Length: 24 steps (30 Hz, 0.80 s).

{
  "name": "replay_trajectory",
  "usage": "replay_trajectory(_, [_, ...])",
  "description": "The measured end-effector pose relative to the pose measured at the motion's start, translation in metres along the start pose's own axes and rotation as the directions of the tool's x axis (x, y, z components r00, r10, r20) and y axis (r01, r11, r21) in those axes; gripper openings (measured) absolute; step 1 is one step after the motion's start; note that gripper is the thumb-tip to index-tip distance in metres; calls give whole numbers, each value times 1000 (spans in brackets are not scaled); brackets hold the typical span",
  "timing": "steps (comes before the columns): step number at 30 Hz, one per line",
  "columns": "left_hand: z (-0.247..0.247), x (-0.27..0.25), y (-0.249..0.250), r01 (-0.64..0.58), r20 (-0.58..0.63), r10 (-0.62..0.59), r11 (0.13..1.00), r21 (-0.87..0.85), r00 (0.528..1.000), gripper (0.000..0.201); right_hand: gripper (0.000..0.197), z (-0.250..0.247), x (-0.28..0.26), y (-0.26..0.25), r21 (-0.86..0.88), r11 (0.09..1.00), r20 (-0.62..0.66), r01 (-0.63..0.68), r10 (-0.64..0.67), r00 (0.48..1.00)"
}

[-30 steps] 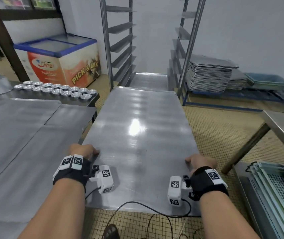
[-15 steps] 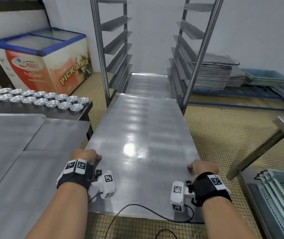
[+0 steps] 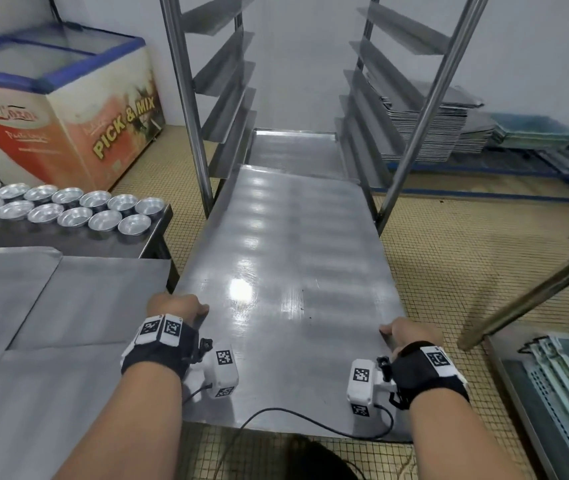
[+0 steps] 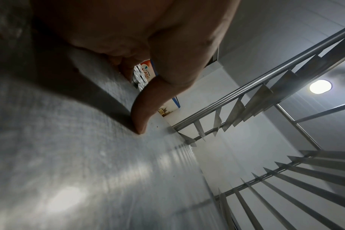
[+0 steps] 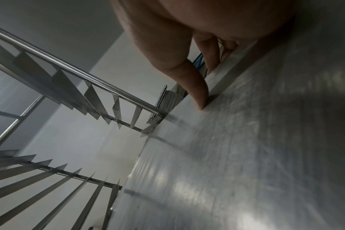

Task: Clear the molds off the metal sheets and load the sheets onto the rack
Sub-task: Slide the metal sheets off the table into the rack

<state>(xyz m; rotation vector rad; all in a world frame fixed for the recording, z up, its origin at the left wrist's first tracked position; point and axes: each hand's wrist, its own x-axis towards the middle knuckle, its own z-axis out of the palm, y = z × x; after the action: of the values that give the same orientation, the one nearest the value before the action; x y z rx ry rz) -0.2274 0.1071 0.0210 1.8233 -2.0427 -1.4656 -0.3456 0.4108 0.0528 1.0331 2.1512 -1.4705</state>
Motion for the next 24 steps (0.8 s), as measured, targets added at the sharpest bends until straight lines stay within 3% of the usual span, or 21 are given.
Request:
replay_trajectory(3, [8,13,20,45,6,-44,995,-86,999,48,16,12,29,-16,0,999,-10,43,-43,999])
replay_trajectory(5, [15,23,35,48,8,-47,996,-82,999,49,12,23,43,-29,19,998,-6,60,-60,998])
replay_trajectory(11, [34,54,86,69,-21,-71,995,-77,997,55,28,58,85,-77,61,995,31,73,-75,997])
replay_trajectory(13, [41,63,103,91,-28,-94,992,-92,995,59,19,71,102,-92,72,996,26,56,-58,998])
replay_trajectory(18, [61,91,132,122,-41,-127,987,-104,991,62,28,100,143,-122,54,998,9,40,-41,999])
replay_trajectory(24, [88,115,155,143,-49,-155,970,-198,987,60,13,135,188,-140,41,999,53,26,-28,998])
